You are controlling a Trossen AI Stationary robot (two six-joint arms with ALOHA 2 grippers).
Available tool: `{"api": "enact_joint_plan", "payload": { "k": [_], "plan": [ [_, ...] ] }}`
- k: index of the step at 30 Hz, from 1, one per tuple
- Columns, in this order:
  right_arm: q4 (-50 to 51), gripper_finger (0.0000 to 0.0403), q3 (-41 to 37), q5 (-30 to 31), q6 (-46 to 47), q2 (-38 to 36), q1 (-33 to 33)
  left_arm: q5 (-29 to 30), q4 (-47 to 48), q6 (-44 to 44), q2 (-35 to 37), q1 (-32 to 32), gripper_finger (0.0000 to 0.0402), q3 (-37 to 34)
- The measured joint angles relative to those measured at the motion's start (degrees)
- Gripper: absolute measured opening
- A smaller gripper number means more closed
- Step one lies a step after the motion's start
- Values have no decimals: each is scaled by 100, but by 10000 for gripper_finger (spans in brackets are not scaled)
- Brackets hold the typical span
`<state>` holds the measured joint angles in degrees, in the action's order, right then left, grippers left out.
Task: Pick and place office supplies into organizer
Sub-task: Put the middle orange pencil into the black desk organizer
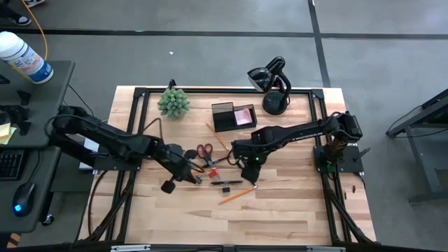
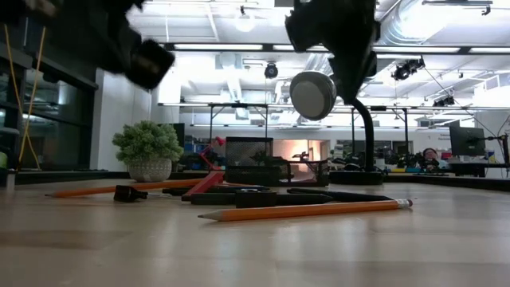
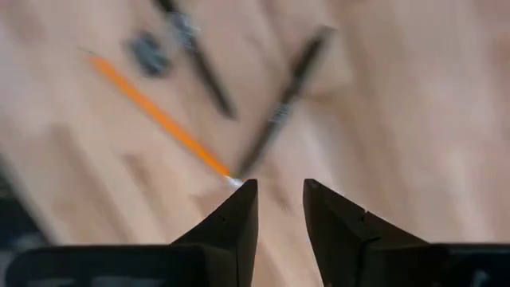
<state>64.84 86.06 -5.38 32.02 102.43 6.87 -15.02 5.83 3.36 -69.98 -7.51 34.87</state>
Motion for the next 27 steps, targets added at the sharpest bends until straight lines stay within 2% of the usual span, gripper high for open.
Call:
{"api": "enact_joint_plan", "payload": {
  "k": [6, 12, 15, 20, 23, 27],
  "plan": [
    [143, 134, 0, 484, -540, 0, -74, 534, -350, -856, -501, 4, 5, 0],
    [-143, 177, -29, 809, -1120, -2, -198, 1460, -861, -1554, -620, 2, 66, 0],
    [-363, 188, -213, 846, -1272, -4, -279, 1838, -908, -1296, -620, 0, 107, 0],
    [-711, 187, -694, 807, -1306, -4, -326, 1920, -931, -504, -620, 0, 161, 0],
    [-869, 185, -1014, 808, -1302, -4, -296, 2097, -870, -391, -620, 0, 175, 0],
    [-994, 184, -1380, 767, -1259, -2, -221, 2321, -768, -380, -620, 4, 172, 0]
  ]
}}
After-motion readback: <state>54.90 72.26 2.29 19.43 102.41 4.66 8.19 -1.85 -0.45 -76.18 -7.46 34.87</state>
